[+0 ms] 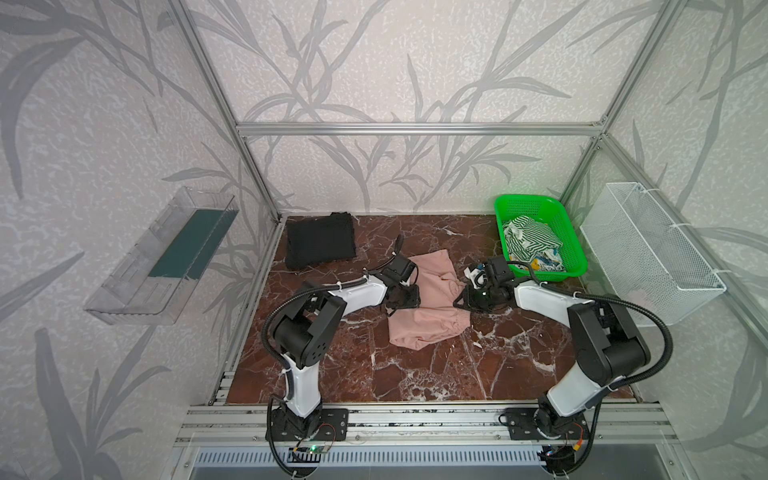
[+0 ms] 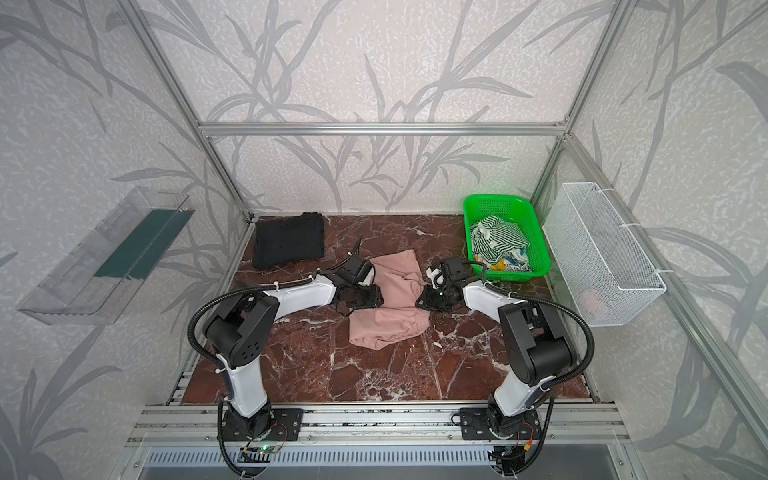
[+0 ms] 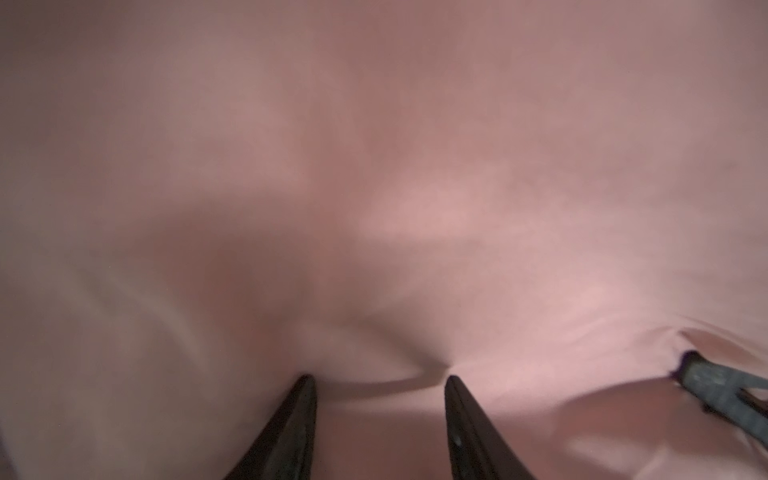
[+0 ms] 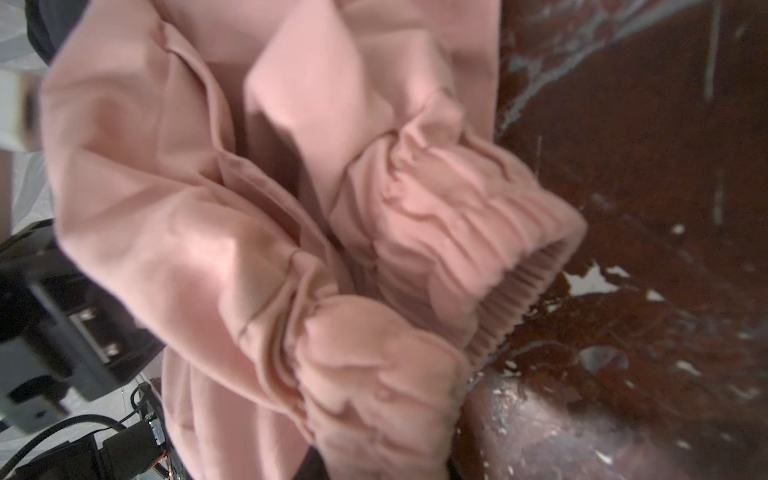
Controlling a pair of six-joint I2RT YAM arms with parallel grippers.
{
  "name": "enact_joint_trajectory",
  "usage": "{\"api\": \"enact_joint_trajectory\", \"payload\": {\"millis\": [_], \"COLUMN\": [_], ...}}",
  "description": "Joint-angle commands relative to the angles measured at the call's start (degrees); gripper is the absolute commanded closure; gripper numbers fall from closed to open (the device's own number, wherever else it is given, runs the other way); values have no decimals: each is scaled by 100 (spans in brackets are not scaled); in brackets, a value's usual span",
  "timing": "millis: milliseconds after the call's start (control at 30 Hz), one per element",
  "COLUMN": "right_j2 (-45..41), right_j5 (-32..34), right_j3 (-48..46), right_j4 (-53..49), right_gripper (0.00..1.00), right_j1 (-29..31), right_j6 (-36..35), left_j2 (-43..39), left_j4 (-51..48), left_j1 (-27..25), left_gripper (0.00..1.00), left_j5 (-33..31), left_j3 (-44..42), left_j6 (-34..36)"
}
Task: Fold and stack the mixed laundry pile
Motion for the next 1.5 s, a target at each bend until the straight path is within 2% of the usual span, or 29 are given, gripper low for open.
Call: {"api": "enact_joint_trajectory", "payload": {"millis": [0, 100, 200, 400, 533, 767, 867, 1100, 1333, 1467], "right_j2": [-352, -431, -595, -985, -1122, -943, -955, -924, -990, -927], "right_j5": [131, 197, 640, 1054, 1053, 1117, 1443, 1593, 1714, 1590], "right_j3": [329, 592, 766, 701, 565, 418, 320, -74, -536, -648], "right_j4": [-869, -1516, -2182, -2671, -2524, -2091, -2080, -1650, -1168, -1021], "right_gripper": [79, 79, 76, 64, 61, 62, 52, 40, 39, 31], "right_j1": [122, 350, 703, 1130, 1152, 1158, 1141, 1051, 660, 592], "right_j6": [-589, -947, -1233, -1150, -1002, -662, -453, -94, 221, 306], "left_j2": [293, 347, 391, 430, 430, 380, 341, 316, 300, 293], "left_j4": [-119, -117, -160, -239, -253, -205, -153, -182, -232, -212], "left_j1": [-15, -19, -24, -50, -93, -166, -173, -174, -176, -181], "left_gripper": [50, 50, 50, 50, 50, 51, 51, 51, 51, 51], "left_j5": [-12, 82, 118, 132, 157, 136, 119, 126, 124, 122], "left_j3": [-6, 57, 100, 128, 120, 30, -36, -47, -21, -47], "left_j6": [241, 422, 624, 937, 1014, 932, 878, 874, 898, 878]}}
